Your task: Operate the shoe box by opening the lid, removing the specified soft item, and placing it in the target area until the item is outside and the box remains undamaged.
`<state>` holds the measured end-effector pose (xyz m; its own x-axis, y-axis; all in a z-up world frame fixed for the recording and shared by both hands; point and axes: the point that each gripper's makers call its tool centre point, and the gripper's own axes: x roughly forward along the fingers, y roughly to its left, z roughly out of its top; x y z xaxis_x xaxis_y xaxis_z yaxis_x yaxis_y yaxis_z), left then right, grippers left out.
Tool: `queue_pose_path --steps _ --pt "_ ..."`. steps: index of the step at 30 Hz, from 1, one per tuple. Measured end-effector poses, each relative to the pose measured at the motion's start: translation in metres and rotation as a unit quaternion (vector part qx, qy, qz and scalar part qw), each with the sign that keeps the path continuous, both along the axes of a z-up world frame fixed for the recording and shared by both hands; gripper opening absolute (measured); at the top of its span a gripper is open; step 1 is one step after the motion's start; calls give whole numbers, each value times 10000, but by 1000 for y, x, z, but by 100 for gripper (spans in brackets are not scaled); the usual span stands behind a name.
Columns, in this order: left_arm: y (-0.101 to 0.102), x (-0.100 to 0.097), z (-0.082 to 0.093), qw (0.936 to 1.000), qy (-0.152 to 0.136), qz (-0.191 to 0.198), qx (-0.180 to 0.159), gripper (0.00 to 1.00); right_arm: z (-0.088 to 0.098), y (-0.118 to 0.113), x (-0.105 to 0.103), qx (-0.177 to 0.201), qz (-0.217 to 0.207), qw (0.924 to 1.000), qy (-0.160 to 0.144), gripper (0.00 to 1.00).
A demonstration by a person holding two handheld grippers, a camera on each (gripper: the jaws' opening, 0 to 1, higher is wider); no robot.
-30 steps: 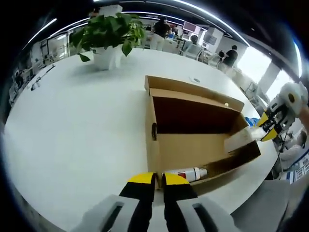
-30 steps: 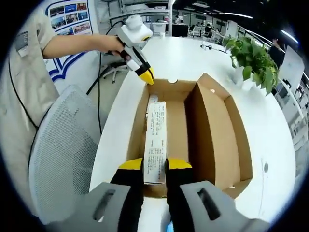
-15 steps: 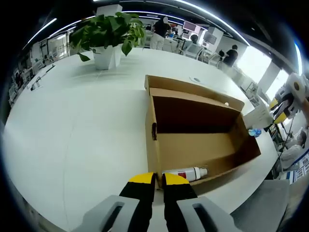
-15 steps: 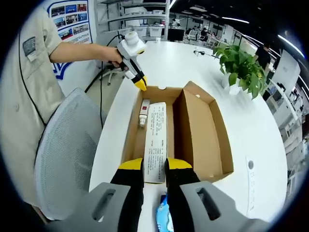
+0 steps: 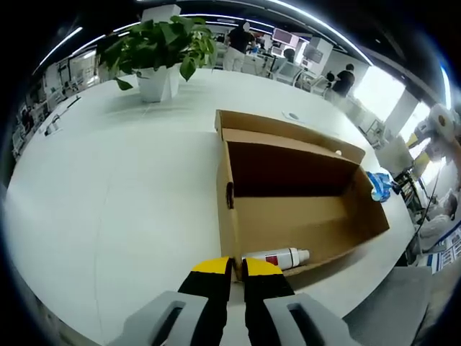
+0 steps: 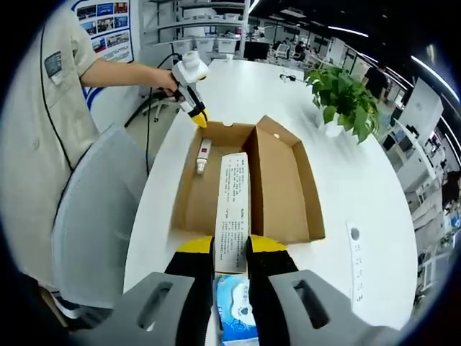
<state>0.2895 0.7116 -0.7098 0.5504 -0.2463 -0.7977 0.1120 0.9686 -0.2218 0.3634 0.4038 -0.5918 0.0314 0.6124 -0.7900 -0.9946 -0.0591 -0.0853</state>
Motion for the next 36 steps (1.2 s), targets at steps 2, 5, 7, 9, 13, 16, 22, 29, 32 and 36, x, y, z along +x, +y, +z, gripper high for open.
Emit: queue_pose_path --steps 2,5,7,9,13,16,22,29,32,36 --pt "0 0 0 10000 3 13 -2 5 1 -9 7 -42 -31 10000 -26 14" --pt "0 1 -1 10000 7 18 7 5 2 -20 14 -92 -70 9999 -66 14" --pt "0 1 -1 10000 20 0 32 5 2 -28 18 -151 -114 9998 -85 14" --pt "0 1 -1 10000 34 -5 35 5 1 -36 21 -235 -147 9996 -111 14" --pt "0 1 -1 10000 47 -1 29 5 -2 -51 27 -356 -211 9990 -138 14" --pt "0 2 -2 10000 64 3 18 6 -5 -63 32 -445 -282 9985 -132 14" --pt "0 2 -2 9999 100 -15 25 6 -14 -89 45 -646 -482 9967 -96 14" --pt "0 3 -2 9999 106 2 5 6 -27 -113 63 -864 -650 9940 -144 14" --pt "0 3 -2 9999 113 -2 13 6 -33 -123 71 -953 -735 9926 -161 14" --pt "0 4 -4 9999 100 44 14 6 -43 -136 80 -1100 -824 9905 -99 14"
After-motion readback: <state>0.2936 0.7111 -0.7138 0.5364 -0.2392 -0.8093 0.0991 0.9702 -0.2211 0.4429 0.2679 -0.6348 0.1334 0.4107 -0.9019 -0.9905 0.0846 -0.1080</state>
